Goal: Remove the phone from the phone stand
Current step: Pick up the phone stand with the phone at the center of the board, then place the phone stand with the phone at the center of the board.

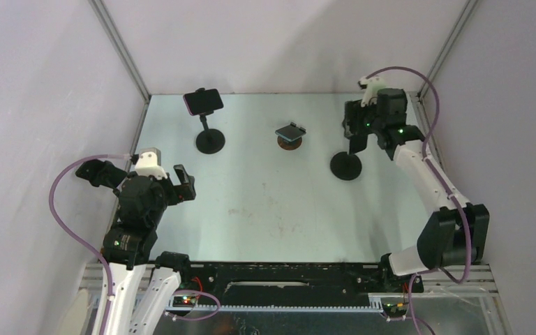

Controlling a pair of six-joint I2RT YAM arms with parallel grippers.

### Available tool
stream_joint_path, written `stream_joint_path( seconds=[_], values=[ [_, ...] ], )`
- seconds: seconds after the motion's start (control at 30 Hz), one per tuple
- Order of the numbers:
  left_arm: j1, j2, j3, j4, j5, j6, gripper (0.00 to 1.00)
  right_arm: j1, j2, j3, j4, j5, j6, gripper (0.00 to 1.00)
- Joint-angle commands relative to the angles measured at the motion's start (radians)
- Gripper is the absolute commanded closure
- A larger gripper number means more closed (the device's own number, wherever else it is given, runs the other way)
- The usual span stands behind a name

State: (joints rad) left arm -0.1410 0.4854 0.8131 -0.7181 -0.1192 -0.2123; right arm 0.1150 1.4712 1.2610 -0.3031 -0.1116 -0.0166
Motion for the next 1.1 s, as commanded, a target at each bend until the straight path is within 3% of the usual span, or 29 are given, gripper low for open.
stream_joint_path(
  seconds=[0.0,0.37,0.63,0.9,0.97,1.03,1.07],
  values=[
    [0.006,0.015,-0.006,0.031,0.011,-0.007,0.02,0.110,-0.146,-0.007,0.071,-0.022,-0.062,1.00],
    [0.006,0.019,-0.006,0.030,0.013,-0.007,0.02,0.545,-0.254,-0.062,0.028,0.010,-0.113,1.00],
    [0.006,0.026,-0.005,0.031,0.014,-0.007,0.02,0.891,-0.264,-0.152,0.096,0.076,-0.143,1.00],
    [0.006,0.027,-0.004,0.030,0.015,-0.007,0.02,1.014,-0.225,-0.193,0.138,0.092,-0.115,1.00],
    [0.006,0.021,-0.005,0.029,0.011,-0.007,0.02,1.015,-0.229,-0.208,0.142,0.078,-0.098,0.96],
    [0.006,0.018,-0.005,0.028,0.006,-0.007,0.02,1.016,-0.236,-0.217,0.135,0.077,-0.081,0.75],
    [0.006,0.018,-0.005,0.029,0.006,-0.007,0.02,1.017,-0.238,-0.219,0.120,0.077,-0.075,0.59]
  ],
)
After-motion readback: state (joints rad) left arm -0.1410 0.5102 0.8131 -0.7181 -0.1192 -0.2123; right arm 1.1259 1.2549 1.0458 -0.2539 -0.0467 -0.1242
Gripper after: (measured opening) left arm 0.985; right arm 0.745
